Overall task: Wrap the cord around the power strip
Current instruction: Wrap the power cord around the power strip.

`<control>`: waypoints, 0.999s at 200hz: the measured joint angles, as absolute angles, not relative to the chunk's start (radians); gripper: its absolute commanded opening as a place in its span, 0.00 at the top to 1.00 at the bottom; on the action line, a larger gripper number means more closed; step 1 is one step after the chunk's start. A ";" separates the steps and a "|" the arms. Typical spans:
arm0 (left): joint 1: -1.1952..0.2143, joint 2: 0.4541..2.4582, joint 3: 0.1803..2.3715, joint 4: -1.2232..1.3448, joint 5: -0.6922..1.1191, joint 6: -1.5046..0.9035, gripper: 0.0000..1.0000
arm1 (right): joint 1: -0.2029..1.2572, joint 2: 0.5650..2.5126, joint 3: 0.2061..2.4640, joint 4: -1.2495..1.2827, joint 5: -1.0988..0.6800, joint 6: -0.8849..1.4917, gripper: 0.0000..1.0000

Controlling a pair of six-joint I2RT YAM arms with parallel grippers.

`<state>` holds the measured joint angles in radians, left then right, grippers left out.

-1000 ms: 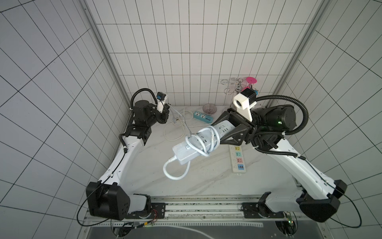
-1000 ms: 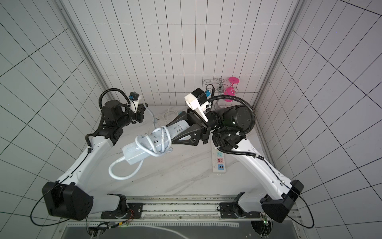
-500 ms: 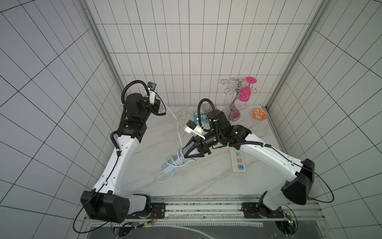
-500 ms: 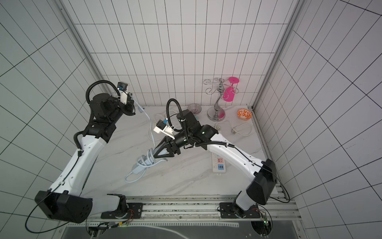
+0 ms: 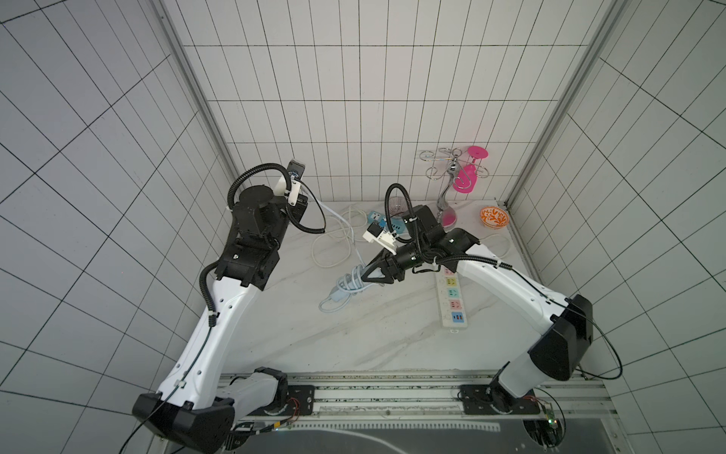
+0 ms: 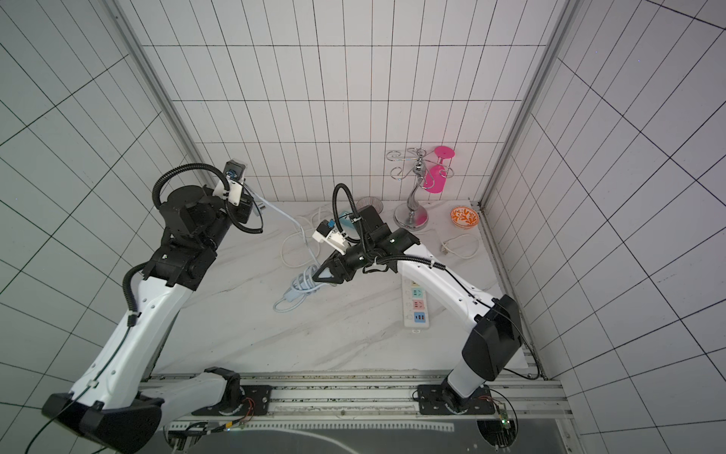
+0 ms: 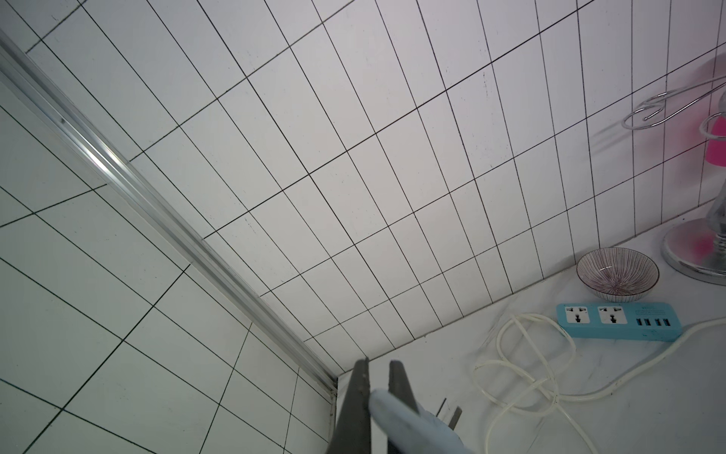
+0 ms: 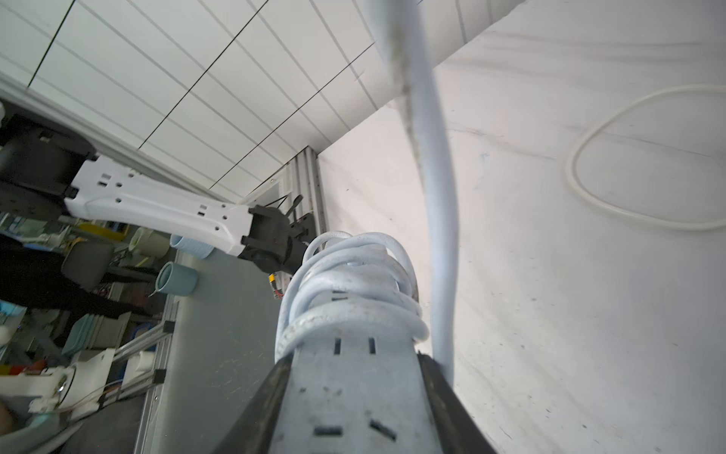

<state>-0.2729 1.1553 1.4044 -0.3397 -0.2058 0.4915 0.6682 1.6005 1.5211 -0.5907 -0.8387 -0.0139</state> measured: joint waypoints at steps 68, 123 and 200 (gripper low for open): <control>-0.500 1.029 1.344 -0.379 -0.237 0.496 1.00 | 0.446 1.600 1.511 -0.234 -0.727 0.245 1.00; -0.572 0.984 1.211 -0.369 -0.137 0.383 1.00 | 0.348 1.635 1.516 0.151 -0.694 0.508 1.00; -0.682 1.059 1.055 -0.144 0.023 0.242 1.00 | 0.294 1.721 1.533 0.771 -0.714 1.002 1.00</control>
<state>-0.6815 1.0592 1.0554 -0.1444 0.0235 0.2417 0.2943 1.7206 1.5326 0.7708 -0.7143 1.0016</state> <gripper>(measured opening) 0.064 0.451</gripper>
